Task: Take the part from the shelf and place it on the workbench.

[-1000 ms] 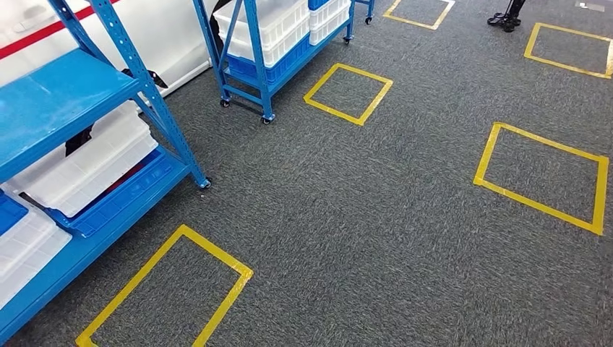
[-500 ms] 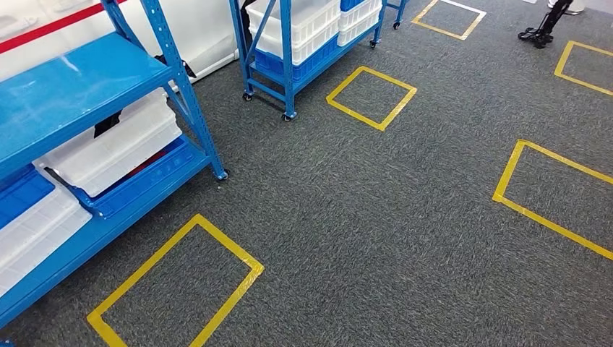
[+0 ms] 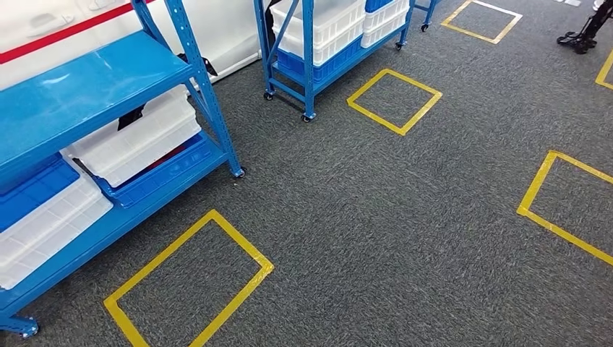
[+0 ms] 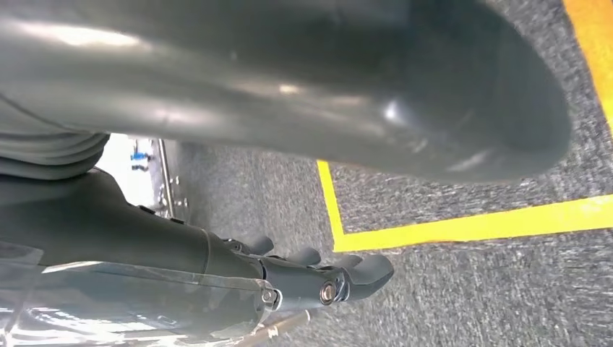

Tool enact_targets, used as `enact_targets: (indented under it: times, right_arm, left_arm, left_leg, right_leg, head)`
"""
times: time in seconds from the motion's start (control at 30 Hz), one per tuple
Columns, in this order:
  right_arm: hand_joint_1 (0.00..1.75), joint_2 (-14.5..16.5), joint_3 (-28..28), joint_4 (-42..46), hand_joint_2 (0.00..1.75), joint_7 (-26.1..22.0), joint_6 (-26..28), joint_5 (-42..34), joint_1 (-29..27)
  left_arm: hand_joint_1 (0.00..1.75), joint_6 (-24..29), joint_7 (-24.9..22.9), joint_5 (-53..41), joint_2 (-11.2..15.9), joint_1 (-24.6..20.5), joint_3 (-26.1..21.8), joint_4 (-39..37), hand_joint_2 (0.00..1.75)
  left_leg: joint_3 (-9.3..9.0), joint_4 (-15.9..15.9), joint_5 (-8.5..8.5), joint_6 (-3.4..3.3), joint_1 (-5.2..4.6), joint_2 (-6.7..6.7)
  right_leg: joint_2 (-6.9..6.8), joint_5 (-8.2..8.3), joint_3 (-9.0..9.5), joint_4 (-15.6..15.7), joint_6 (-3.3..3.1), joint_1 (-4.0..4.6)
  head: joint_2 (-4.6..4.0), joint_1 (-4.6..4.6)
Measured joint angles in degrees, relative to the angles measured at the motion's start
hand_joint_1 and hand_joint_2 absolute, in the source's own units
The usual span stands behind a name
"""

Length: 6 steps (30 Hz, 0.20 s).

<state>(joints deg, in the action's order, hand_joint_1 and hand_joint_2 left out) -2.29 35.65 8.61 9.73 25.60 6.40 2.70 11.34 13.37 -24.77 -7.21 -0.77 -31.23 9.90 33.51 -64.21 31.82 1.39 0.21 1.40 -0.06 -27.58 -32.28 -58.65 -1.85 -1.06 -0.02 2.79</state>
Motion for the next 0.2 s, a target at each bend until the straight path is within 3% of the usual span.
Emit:
enact_targets:
  times: [0.07,0.1,0.13,0.2]
  right_arm:
    - [0.0,-0.01,0.0,-0.04,0.0,0.01,0.02,0.01,-0.18]
    - [0.0,-0.01,0.0,-0.05,0.0,0.01,0.03,0.07,-0.22]
    - [0.0,-0.01,0.01,-0.07,0.0,0.02,0.04,0.18,-0.23]
    - [0.0,0.0,0.04,-0.07,0.0,0.02,0.05,0.49,-0.2]
  left_arm:
    - [0.0,0.03,-0.08,-0.16,-0.01,0.11,0.0,0.0,0.0]
    - [0.0,0.08,-0.18,-0.25,0.0,0.24,0.0,0.0,0.0]
    - [0.0,0.17,-0.33,-0.32,0.01,0.39,0.0,0.0,0.0]
    - [0.0,0.39,-0.58,-0.3,0.03,0.59,-0.01,0.0,0.0]
  left_leg:
    - [3.65,-7.62,3.42,0.38,0.15,-0.65]
    - [4.7,-9.75,3.84,0.47,0.21,-0.77]
    - [4.67,-9.62,3.08,0.46,0.24,-0.88]
    - [2.82,-5.74,0.35,0.27,0.25,-1.11]
  right_leg:
    - [-0.81,-0.12,0.0,-0.02,-0.25,0.16]
    - [-1.17,-0.18,0.04,-0.03,-0.29,0.24]
    - [-1.48,-0.25,0.12,-0.04,-0.28,0.31]
    - [-1.89,-0.37,0.34,-0.04,-0.21,0.38]
  head:
    - [0.0,0.01]
    - [0.0,0.01]
    - [0.0,0.01]
    - [0.0,0.01]
